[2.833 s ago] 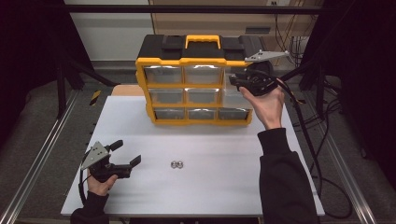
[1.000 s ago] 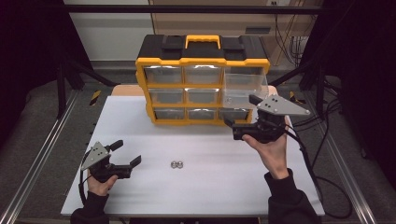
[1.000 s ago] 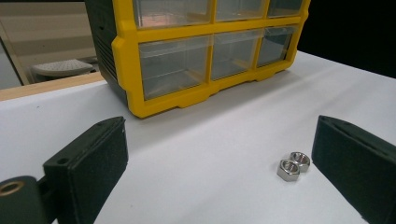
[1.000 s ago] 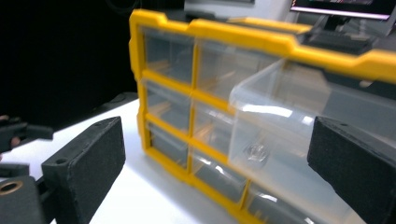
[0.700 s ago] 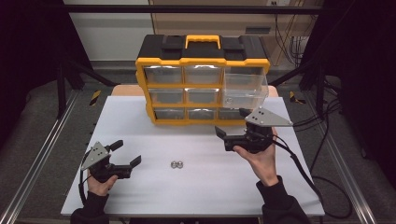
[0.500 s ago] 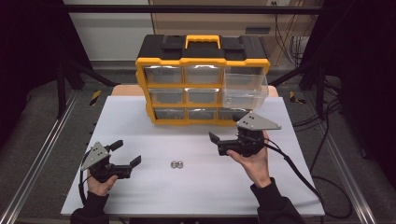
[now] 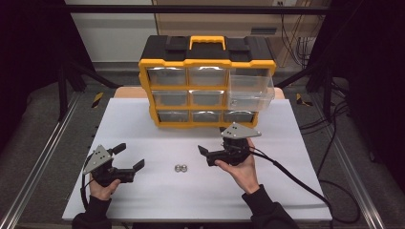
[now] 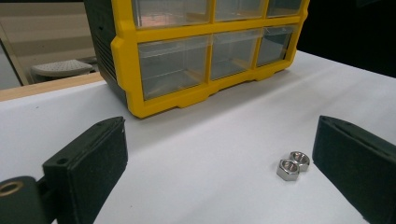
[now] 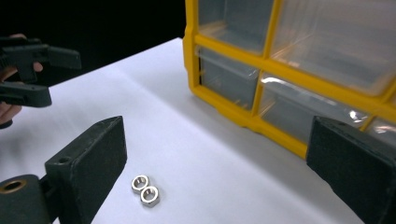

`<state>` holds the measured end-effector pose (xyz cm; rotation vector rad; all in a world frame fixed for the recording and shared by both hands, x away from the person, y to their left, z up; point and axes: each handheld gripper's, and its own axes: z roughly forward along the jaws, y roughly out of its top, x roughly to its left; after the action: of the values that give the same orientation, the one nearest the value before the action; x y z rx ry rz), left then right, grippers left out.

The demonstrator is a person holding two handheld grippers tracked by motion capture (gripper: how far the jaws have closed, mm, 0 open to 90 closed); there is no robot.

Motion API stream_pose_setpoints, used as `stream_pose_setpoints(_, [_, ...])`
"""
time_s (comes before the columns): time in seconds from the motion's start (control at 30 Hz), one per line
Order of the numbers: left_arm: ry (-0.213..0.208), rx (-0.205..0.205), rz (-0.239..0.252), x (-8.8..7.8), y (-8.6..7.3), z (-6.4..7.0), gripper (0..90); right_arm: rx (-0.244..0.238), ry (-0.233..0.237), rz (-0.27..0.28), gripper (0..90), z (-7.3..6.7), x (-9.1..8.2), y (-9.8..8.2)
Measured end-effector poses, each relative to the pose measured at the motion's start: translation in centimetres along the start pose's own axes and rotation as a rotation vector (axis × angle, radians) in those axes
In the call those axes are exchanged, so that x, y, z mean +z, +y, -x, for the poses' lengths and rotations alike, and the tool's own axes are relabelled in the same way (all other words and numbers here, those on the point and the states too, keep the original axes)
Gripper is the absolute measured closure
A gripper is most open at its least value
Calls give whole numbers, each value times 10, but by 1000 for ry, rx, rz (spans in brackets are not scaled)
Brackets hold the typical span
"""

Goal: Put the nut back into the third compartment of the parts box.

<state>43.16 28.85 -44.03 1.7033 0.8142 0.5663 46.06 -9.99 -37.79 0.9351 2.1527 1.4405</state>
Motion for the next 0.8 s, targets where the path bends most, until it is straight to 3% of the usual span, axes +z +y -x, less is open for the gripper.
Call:
stream_pose_setpoints(0.17, [2,0,0,0,0,0,33,-7,25,-43,66,-3,19,-9])
stream_pose_setpoints(0.43, [1,-1,0,0,0,0,33,-43,58,-123,72,-20,50,-18])
stream_pose_setpoints(0.8, [1,1,0,0,0,0,34,-61,94,-216,107,-32,81,-38])
